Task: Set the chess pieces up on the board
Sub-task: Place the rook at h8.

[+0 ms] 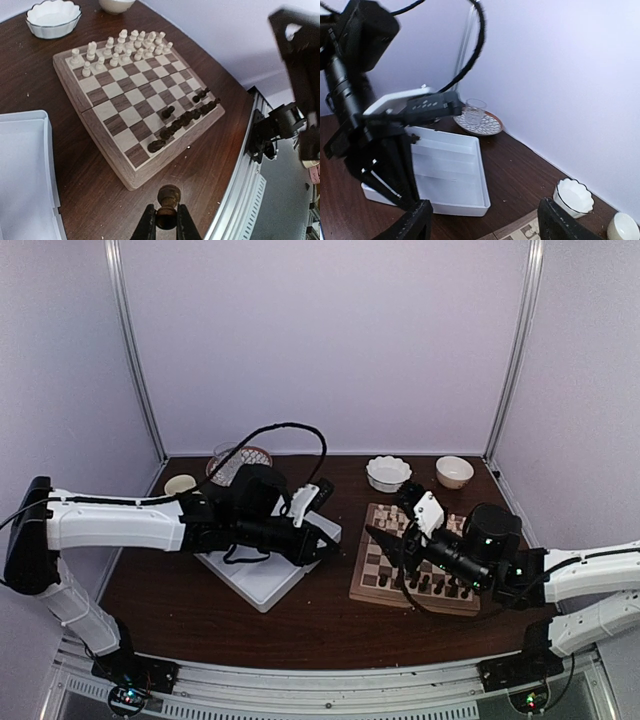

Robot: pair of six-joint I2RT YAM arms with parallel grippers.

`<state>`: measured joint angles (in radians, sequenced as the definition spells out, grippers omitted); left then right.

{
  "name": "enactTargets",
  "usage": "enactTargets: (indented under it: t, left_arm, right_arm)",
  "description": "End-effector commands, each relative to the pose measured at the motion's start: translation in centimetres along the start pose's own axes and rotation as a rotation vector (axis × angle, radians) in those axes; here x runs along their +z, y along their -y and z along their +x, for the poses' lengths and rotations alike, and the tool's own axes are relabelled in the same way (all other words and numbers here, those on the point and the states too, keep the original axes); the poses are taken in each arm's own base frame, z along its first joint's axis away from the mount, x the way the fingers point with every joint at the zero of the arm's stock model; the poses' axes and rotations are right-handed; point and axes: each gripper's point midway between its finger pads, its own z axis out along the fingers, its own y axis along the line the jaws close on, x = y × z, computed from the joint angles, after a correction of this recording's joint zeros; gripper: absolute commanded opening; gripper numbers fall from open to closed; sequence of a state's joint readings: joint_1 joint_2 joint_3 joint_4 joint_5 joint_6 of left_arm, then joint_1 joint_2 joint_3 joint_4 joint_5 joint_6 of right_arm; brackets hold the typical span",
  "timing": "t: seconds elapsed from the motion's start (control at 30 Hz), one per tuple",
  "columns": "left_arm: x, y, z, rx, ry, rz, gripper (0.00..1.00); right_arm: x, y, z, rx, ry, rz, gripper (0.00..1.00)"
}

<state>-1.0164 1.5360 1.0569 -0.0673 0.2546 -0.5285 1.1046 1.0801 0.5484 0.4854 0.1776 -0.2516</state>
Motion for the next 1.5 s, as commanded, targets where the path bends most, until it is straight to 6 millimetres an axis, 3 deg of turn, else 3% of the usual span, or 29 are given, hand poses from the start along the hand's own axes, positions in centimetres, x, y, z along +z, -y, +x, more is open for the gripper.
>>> enactTargets:
  t: [0.0,0.13,0.33,0.5,0.63,1.0,1.47]
  left_arm:
    - [2.1,-1.3,0.7,0.016,-0.08,-0.064,0.0]
    - [4.3,-2.2,1.4,0.03,-0.157,-0.118,0.0]
    - [7.5,-2.3,2.0,0.11,-0.228,-0.2,0.0]
    - [8.9,-2.1,2.2,0.147,-0.259,-0.238,0.0]
    - [9.6,-1.9,2.4,0.154,-0.281,-0.248,0.0]
    - [11.7,-2.6,3.5,0.152,-0.333,-0.266,0.0]
    - [13.3,-3.1,4.0,0.151,-0.356,-0.271,0.0]
  right_arm:
    - [-1.1,6.3,1.4,0.161,-0.022,0.296,0.79]
    - [-2.2,9.6,3.5,0.256,-0.043,0.476,0.84]
    - [-3.3,12.5,5.6,0.369,-0.062,0.657,0.9]
    - [-4.3,14.6,7.5,0.481,-0.084,0.72,0.95]
    - [-5.5,15.8,7.8,0.54,-0.056,0.766,0.95]
    - [-7.0,16.5,7.6,0.592,0.003,0.798,0.95]
    - [-6.5,16.0,7.3,0.597,0.014,0.746,0.95]
